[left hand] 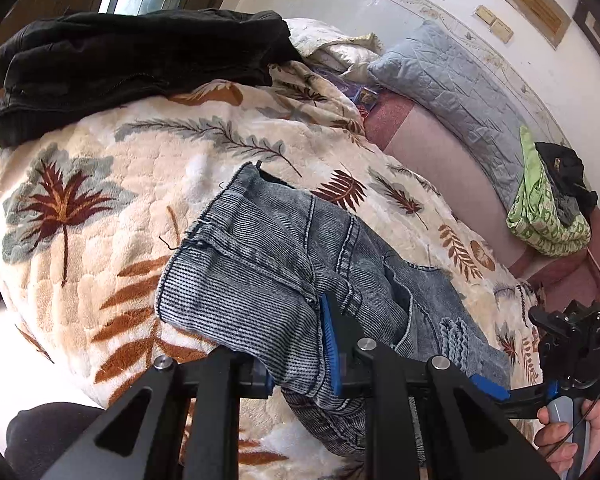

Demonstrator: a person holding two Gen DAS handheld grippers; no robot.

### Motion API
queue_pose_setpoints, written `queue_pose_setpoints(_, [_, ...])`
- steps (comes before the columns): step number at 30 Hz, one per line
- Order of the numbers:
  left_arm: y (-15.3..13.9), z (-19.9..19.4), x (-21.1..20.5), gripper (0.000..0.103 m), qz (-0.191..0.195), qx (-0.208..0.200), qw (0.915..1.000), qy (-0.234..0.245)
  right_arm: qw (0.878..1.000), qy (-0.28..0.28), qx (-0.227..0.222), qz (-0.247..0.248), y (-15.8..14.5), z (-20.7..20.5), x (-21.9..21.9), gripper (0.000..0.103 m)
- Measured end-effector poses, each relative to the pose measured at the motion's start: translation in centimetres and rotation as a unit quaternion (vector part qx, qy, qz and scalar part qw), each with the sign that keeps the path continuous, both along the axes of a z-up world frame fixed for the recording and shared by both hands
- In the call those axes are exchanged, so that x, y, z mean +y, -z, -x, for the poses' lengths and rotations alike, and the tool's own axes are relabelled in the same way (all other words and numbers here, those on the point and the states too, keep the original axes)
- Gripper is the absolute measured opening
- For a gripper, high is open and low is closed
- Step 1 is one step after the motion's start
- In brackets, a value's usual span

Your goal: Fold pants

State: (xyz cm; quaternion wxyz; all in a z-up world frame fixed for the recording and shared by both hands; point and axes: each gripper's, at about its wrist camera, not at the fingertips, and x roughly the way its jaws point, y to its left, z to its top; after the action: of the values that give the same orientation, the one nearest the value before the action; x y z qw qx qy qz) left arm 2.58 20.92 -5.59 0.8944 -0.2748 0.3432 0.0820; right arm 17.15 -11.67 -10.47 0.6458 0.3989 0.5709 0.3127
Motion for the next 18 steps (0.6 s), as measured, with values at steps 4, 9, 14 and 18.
queue_pose_setpoints(4, [-2.2,-0.2,-1.5,0.019,-0.039,-0.018,0.999,0.013,1.0,0.015,0.013,0.008,2.4,-0.5,0.3,0.103])
queue_pose_setpoints(9, [-5.3,-0.7,-4.6,0.019,-0.105,-0.046,0.9925,0.043,0.998,0.028,0.034,-0.034,2.1,-0.2,-1.2,0.102])
queue_pose_setpoints(14, [-8.1,-1.2,-9.3,0.017,-0.176,-0.08,0.9777,0.083,0.996,0.059,0.015,-0.07,1.0,0.9,-5.0,0.102])
queue_pose_setpoints(18, [-9.7,-0.8,-14.7,0.017,-0.24,-0.113,0.9555,0.128,0.992,0.088,-0.006,-0.086,0.0,2.0,-8.9,0.102])
